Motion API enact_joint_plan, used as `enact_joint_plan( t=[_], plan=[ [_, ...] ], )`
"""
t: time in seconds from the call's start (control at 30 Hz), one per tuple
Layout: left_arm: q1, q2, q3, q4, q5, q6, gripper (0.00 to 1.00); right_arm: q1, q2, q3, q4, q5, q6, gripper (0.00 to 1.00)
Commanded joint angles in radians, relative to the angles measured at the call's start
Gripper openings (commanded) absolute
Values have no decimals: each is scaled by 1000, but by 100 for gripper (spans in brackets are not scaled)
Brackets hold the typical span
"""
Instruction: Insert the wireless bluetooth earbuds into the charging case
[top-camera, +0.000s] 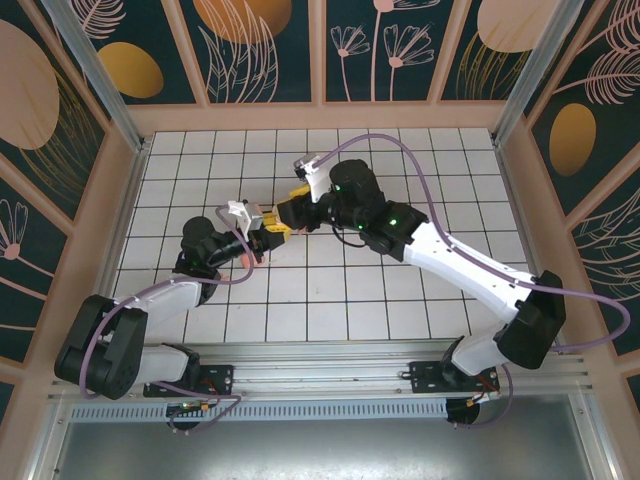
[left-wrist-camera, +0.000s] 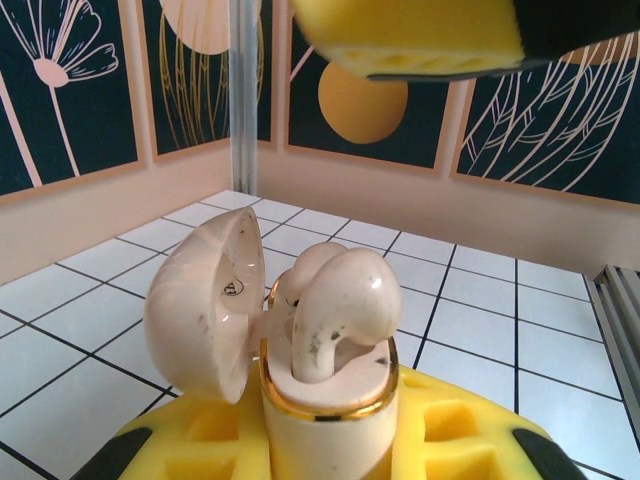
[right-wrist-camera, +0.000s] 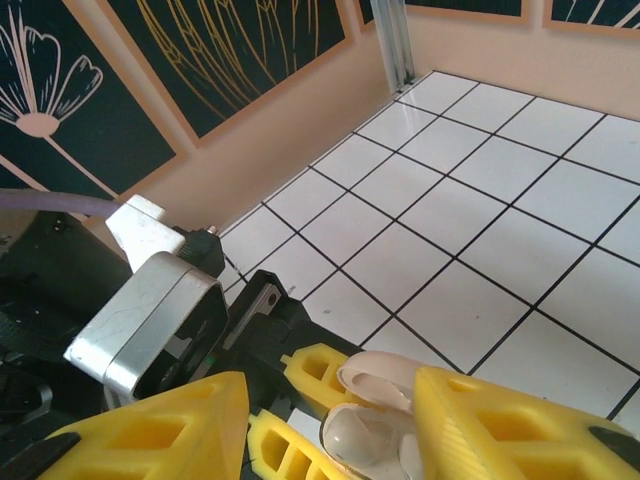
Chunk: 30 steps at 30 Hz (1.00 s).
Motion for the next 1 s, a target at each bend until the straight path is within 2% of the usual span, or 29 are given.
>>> enact_joint_plan(
  t=[0.0,0.33,0.97],
  plan=[
    [-4,-21,25,25,30,14,4,-20,-42,-21,35,-46,32,42],
    [-3,-19,28,27,30,10,4,-25,0,-13,-24,-122,68,26],
    [-6,-27,25,26,27,10,4,-42,82,11,-47,-158,77,18]
  ],
)
